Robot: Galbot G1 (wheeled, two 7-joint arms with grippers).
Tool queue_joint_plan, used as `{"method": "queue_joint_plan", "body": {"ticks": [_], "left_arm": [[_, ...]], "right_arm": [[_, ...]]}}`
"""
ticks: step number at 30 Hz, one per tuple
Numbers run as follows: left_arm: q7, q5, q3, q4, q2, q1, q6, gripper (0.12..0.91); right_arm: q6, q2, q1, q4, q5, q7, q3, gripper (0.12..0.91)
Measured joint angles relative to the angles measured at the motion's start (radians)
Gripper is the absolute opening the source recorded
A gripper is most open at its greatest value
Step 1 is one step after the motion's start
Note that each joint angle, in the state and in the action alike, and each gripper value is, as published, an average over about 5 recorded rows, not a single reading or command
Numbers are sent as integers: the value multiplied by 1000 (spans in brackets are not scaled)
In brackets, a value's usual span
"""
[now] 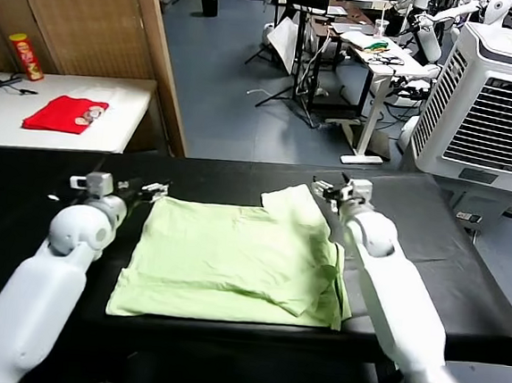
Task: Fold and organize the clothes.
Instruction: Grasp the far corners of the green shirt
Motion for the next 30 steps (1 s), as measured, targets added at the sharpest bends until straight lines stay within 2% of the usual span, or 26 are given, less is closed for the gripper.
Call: {"method": "queue_joint_plan", "body": {"ticks": [11,17,20,24,27,30], "left_arm": [[37,13,24,129,-26,-41,-18,791],[45,20,31,165,-43,-53,-42,679],[49,21,32,182,-53,-57,-47,597],[51,30,32,202,-59,-64,-54,405],[52,34,32,214,-59,-66,-57,265],[56,32,31,218,-59,-67,-57,195]], "right_arm": [[-1,46,42,-159,-11,-32,-14,798],[4,55,37,-178,-28,-47,-13,798],[6,57,34,-182,-31,-55,-7,762],[11,62,28,-186,-35,-67,2,608],[16,68,22,-185,-38,-72,10,448],[35,70,15,-180,-42,-77,18,282]]}}
